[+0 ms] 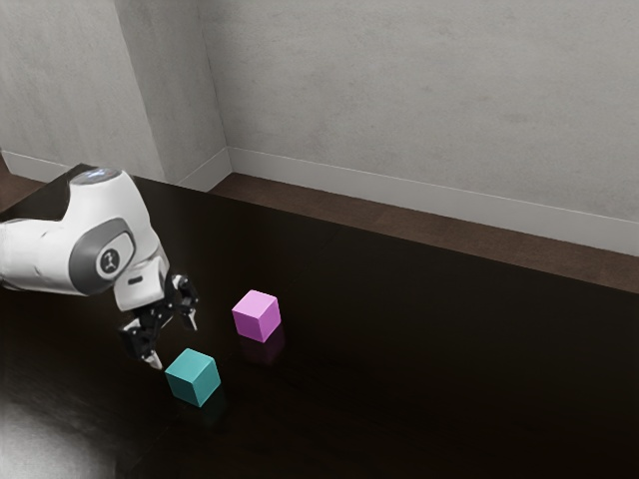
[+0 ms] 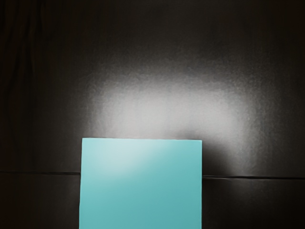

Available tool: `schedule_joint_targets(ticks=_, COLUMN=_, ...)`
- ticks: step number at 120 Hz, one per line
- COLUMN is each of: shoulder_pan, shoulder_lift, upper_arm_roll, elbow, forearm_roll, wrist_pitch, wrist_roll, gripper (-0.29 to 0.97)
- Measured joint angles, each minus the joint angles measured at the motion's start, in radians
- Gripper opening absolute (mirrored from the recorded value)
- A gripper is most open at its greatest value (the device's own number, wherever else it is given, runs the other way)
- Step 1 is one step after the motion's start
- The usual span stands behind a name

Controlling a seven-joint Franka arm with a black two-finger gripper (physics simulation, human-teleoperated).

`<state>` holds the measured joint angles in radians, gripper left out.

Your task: Pick up the blue block with one arm, and put the blue block on the pink block with one arm

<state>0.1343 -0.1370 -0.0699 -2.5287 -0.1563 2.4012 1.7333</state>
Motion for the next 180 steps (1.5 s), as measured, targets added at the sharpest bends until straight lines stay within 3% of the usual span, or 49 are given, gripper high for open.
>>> schedule_joint_targets(ticks=46, shoulder_pan=0.012, shoulder_lift=0.154, upper_arm_roll=-0.002, elbow=0.027, forearm_roll=-0.04, wrist_pitch=0.094, wrist_roll=0.059, gripper=0.68)
schedule_joint_targets(ticks=98, shoulder_pan=0.0, shoulder_lift=0.216, upper_arm_roll=-0.013, elbow=0.027, forearm_roll=-0.085, wrist_pitch=0.133, wrist_roll=0.092, gripper=0.67)
schedule_joint_targets(ticks=114, shoulder_pan=0.002, shoulder_lift=0.224, upper_arm_roll=-0.013, elbow=0.027, forearm_roll=-0.092, wrist_pitch=0.144, wrist_roll=0.099, gripper=0.48)
schedule_joint_targets(ticks=134, shoulder_pan=0.004, shoulder_lift=0.194, upper_arm_roll=-0.031, elbow=0.026, forearm_roll=-0.093, wrist_pitch=0.15, wrist_roll=0.108, gripper=0.36)
schedule_joint_targets(ticks=158, shoulder_pan=-0.021, shoulder_lift=0.075, upper_arm_roll=-0.048, elbow=0.04, forearm_roll=-0.095, wrist_pitch=0.068, wrist_roll=0.114, gripper=0.32)
schedule_joint_targets(ticks=180, shoulder_pan=0.003, shoulder_lift=0.088, upper_arm_roll=-0.047, elbow=0.205, forearm_roll=-0.079, wrist_pitch=-0.093, wrist_roll=0.117, gripper=0.34)
